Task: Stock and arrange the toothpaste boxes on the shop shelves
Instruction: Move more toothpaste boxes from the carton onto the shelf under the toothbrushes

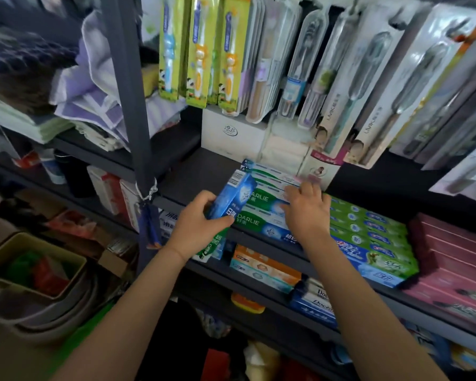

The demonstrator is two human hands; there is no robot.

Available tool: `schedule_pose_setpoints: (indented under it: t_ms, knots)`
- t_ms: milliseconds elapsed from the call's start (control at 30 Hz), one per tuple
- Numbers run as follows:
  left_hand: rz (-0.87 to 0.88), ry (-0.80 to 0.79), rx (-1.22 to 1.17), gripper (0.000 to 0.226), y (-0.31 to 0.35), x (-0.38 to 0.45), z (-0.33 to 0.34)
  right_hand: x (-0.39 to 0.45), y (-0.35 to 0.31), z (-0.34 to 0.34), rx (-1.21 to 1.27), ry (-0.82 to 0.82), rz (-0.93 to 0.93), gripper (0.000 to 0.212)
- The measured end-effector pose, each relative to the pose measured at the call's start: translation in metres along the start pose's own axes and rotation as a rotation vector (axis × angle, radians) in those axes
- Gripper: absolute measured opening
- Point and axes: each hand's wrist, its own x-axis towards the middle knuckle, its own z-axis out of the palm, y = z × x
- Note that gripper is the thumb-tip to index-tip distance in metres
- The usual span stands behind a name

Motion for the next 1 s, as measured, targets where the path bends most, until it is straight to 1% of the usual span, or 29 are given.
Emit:
schedule_pose_setpoints:
  t_ms: [67, 133, 167, 200, 233, 300, 333, 367, 433, 467, 500, 567, 633, 667, 700, 733, 767, 800, 833, 900, 933, 1000]
  knots:
    - [0.12, -0.001, 0.149, 0.031, 0.006, 0.011, -0.005, -0.003, 0.001, -0.002, 0.103, 0.128, 0.031, 0.039]
    - [0.249, -0.033, 0.409, 0.04, 0.016, 0.021, -0.007, -0.01, 0.002, -0.009, 0.372, 0.243, 0.003, 0.041]
    - [0.318, -0.055, 0.564, 0.044, 0.021, 0.026, -0.006, -0.013, 0.003, -0.014, 0.503, 0.251, -0.06, 0.045]
    - [0.383, -0.08, 0.684, 0.046, 0.028, 0.031, -0.004, -0.017, 0.004, -0.02, 0.572, 0.221, -0.142, 0.049]
    - [0.433, -0.113, 0.751, 0.047, 0.034, 0.034, -0.002, -0.021, 0.005, -0.025, 0.589, 0.162, -0.221, 0.053]
    - [0.504, -0.183, 0.77, 0.046, 0.046, 0.038, 0.004, -0.028, 0.004, -0.031, 0.517, 0.043, -0.312, 0.06]
    - [0.519, -0.215, 0.744, 0.044, 0.051, 0.04, 0.007, -0.029, 0.004, -0.032, 0.42, 0.024, -0.33, 0.065]
    - [0.499, -0.253, 0.684, 0.044, 0.054, 0.041, 0.01, -0.03, 0.004, -0.032, 0.292, 0.031, -0.339, 0.072]
    - [0.365, -0.368, 0.446, 0.043, 0.059, 0.045, 0.01, -0.033, 0.003, -0.031, 0.082, 0.088, -0.353, 0.085]
    - [0.289, -0.433, 0.307, 0.043, 0.061, 0.046, 0.009, -0.034, 0.003, -0.03, 0.038, 0.136, -0.357, 0.088]
    - [0.219, -0.494, 0.19, 0.041, 0.061, 0.047, 0.009, -0.034, 0.004, -0.028, 0.023, 0.192, -0.361, 0.087]
    - [0.084, -0.578, 0.018, 0.036, 0.06, 0.047, 0.007, -0.033, 0.003, -0.028, 0.01, 0.293, -0.367, 0.078]
    - [-0.011, -0.617, -0.062, 0.03, 0.057, 0.046, 0.004, -0.032, 0.004, -0.03, 0.016, 0.354, -0.403, 0.064]
    - [-0.029, -0.623, -0.058, 0.028, 0.055, 0.047, 0.0, -0.033, 0.005, -0.034, 0.043, 0.329, -0.427, 0.06]
    - [-0.023, -0.609, -0.015, 0.029, 0.054, 0.049, -0.006, -0.033, 0.007, -0.039, 0.091, 0.259, -0.434, 0.057]
    - [-0.017, -0.581, 0.025, 0.033, 0.054, 0.051, -0.013, -0.034, 0.011, -0.045, 0.157, 0.149, -0.409, 0.054]
    - [-0.022, -0.544, 0.036, 0.037, 0.053, 0.053, -0.02, -0.035, 0.014, -0.051, 0.233, 0.004, -0.349, 0.05]
    - [-0.043, -0.508, -0.009, 0.037, 0.055, 0.053, -0.025, -0.035, 0.018, -0.054, 0.296, -0.113, -0.279, 0.046]
    - [-0.065, -0.484, -0.069, 0.034, 0.055, 0.052, -0.028, -0.035, 0.021, -0.057, 0.326, -0.169, -0.227, 0.042]
    - [-0.051, -0.46, -0.119, 0.024, 0.053, 0.05, -0.026, -0.031, 0.024, -0.06, 0.298, -0.204, -0.192, 0.039]
    - [-0.03, -0.458, -0.118, 0.027, 0.05, 0.048, -0.023, -0.027, 0.025, -0.058, 0.263, -0.213, -0.191, 0.039]
    - [-0.021, -0.412, -0.148, 0.043, 0.043, 0.047, -0.012, -0.021, 0.023, -0.054, 0.217, -0.223, -0.186, 0.042]
